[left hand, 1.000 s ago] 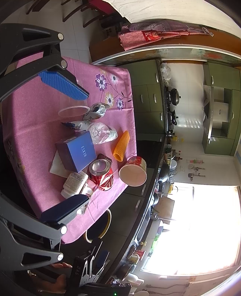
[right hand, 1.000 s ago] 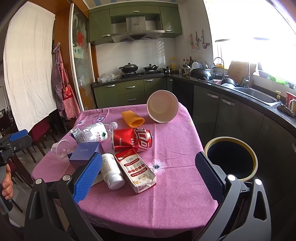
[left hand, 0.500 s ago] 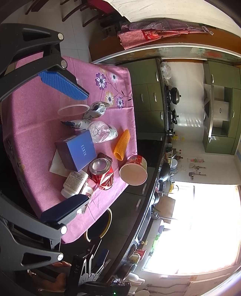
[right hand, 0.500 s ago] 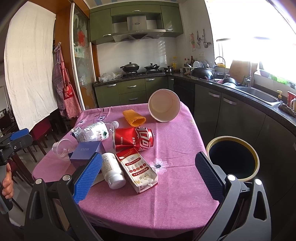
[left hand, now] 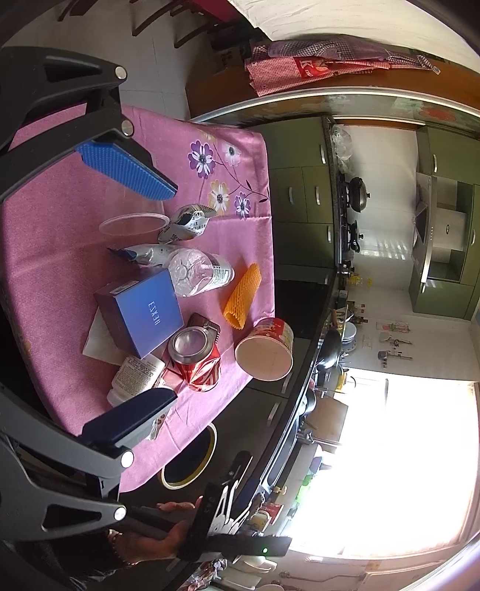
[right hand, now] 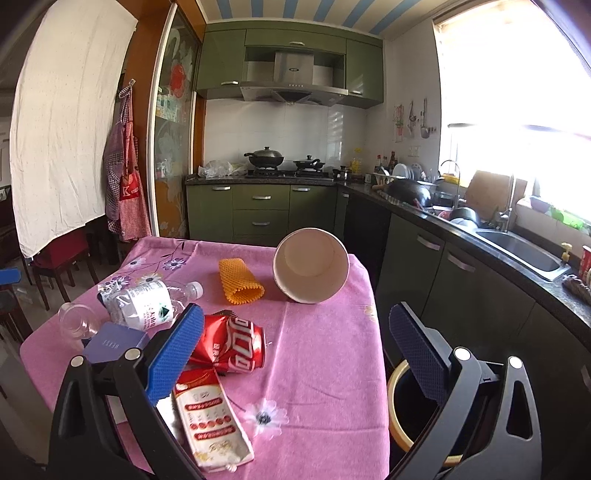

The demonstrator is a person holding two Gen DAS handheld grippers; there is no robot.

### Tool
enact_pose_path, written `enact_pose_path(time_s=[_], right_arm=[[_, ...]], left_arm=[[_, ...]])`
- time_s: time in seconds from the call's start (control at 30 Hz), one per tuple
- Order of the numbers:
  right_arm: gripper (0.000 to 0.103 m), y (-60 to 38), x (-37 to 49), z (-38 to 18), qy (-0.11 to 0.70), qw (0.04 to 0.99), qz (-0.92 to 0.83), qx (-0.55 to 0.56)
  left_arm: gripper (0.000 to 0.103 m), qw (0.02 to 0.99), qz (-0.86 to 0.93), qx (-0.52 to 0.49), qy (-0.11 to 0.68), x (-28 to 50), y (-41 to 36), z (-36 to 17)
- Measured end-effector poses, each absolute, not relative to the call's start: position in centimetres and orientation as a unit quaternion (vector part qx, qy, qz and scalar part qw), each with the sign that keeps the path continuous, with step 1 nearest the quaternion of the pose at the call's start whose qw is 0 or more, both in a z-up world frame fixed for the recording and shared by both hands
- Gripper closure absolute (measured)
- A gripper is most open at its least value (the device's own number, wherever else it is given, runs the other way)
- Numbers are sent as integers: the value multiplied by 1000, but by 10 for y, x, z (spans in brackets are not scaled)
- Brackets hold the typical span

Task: Collect trash
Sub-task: 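Grasp the white paper cup by its rim with the right gripper, then carry the paper cup over the yellow bin and open the right gripper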

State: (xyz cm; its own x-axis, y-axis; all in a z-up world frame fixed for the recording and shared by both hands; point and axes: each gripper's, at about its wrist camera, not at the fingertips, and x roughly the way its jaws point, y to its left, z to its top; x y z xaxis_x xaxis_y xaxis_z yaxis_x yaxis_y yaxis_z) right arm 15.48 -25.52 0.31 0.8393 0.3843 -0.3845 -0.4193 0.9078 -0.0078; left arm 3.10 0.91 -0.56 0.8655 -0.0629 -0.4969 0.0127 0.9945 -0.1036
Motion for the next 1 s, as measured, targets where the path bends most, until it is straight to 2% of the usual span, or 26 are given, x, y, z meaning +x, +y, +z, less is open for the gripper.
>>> enact_pose_path(time_s=[0.13, 0.23, 0.3, 0.43, 0.63, 0.73, 0.77, 1.0], right_arm=[[5, -247, 230, 0, 207, 956, 197, -70], [18, -237, 288, -7, 229, 950, 195, -81], [33, -233, 330, -16, 254, 945, 190, -86], [45, -223, 395, -40, 298, 932, 182, -100], [69, -214, 456, -73, 339, 919, 185, -80], [84, -215, 478, -81, 349, 918, 180, -59], [94, -216, 483, -82, 350, 918, 179, -52], [97, -232, 478, -68, 353, 916, 187, -19]], left_arm=[[7, 963, -15, -55, 262, 44, 17, -6], [7, 964, -11, -58, 260, 52, 21, -5], [7, 963, -11, -63, 260, 57, 24, -5], [7, 962, -6, -67, 266, 67, 30, -9], [7, 959, 2, -77, 274, 80, 43, -15], [7, 957, 3, -81, 278, 86, 47, -18], [7, 957, 2, -82, 279, 88, 49, -19], [7, 955, -6, -83, 283, 93, 48, -23]])
